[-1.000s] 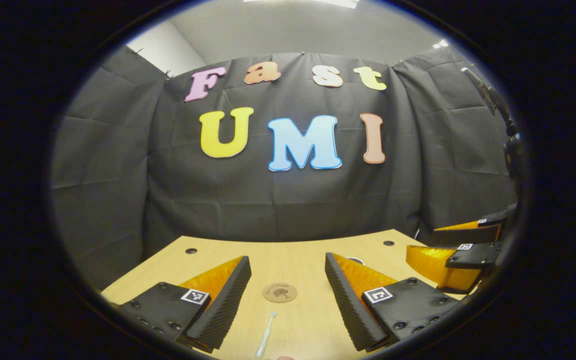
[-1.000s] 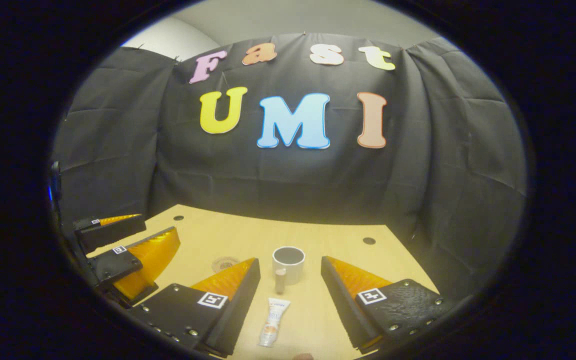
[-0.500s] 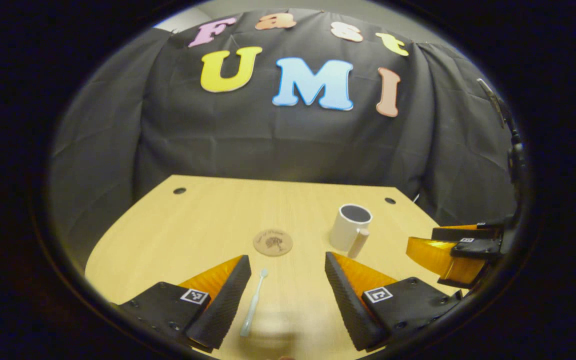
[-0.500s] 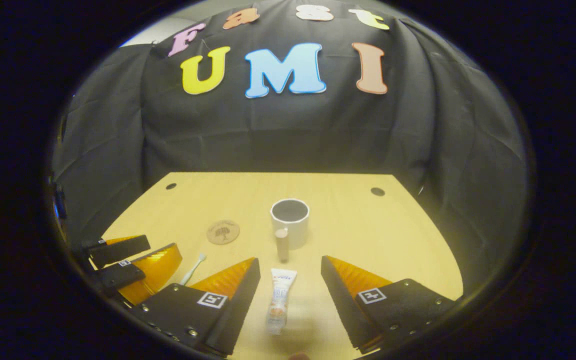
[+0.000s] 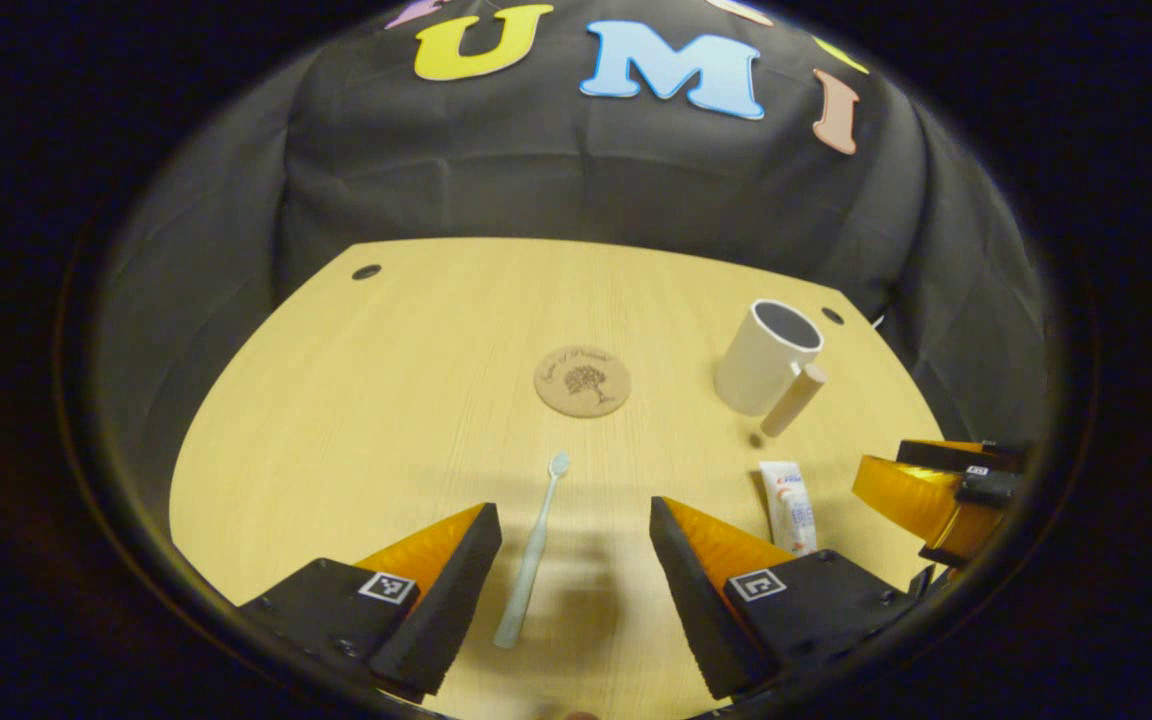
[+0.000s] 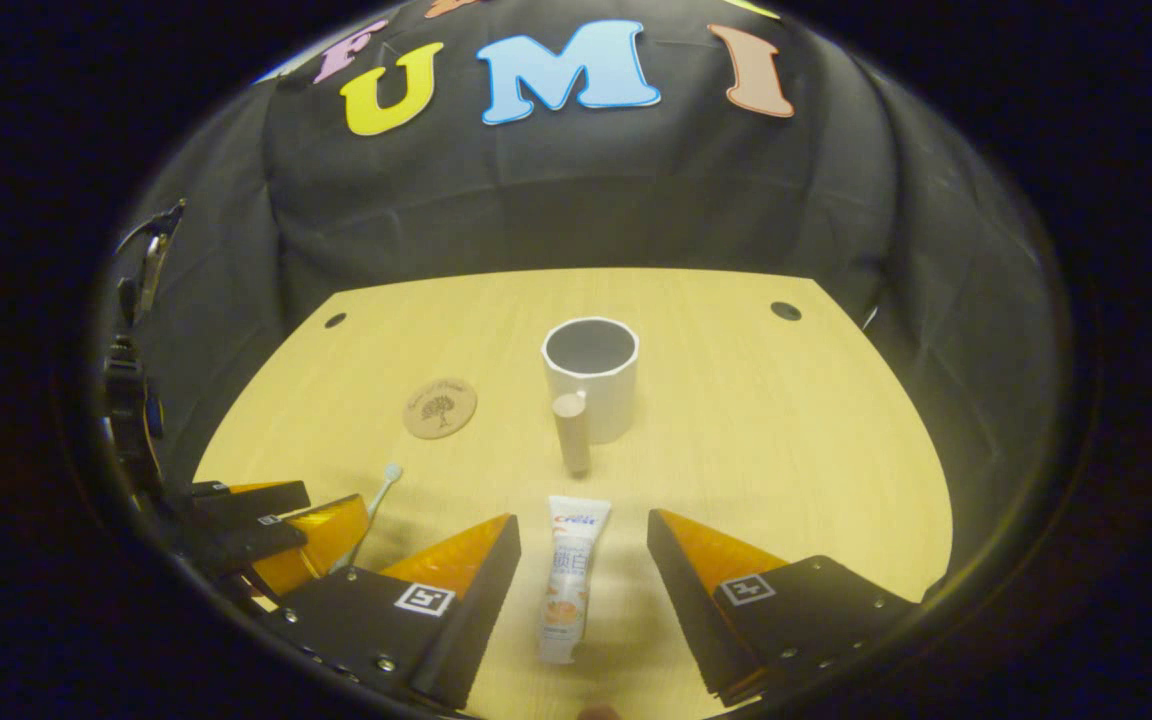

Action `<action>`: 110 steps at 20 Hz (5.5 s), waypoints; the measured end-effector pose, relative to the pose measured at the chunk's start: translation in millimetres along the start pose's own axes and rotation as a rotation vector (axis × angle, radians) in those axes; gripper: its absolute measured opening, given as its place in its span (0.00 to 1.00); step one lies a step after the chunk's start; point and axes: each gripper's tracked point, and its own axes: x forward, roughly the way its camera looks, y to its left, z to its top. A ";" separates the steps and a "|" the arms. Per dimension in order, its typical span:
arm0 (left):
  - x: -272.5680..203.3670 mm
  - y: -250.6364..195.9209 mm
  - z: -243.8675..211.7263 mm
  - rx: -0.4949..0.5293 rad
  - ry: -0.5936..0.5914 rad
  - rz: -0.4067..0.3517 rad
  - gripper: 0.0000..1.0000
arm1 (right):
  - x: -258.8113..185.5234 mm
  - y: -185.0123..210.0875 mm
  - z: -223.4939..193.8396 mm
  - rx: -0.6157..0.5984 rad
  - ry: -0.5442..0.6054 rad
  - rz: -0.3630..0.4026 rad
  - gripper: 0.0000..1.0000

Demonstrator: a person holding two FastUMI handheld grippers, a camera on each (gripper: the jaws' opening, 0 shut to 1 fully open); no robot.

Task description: Put the toothbrush and toothpaste on the desktop into the cup, then pick up the cup and place it on the coaster on the desktop.

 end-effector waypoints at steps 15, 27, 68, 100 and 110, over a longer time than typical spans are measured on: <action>45.9 17.3 -55.4 0.146 0.395 -0.002 0.99 | 49.3 0.1 -45.1 0.013 0.288 0.001 0.81; 47.9 12.6 -55.1 0.145 0.401 0.003 0.65 | 65.8 -5.0 -69.9 -0.035 0.377 -0.025 0.80; -34.1 0.1 64.6 0.029 -0.212 -0.129 0.07 | -25.4 35.8 73.1 0.052 -0.344 0.234 0.18; -22.7 -43.7 187.6 0.118 -0.509 -0.284 0.08 | 103.8 -15.9 201.5 0.114 -0.597 0.061 0.18; -14.8 -63.2 185.1 0.091 -0.484 -0.312 0.08 | 119.4 -10.7 155.9 -0.044 -0.433 0.024 0.24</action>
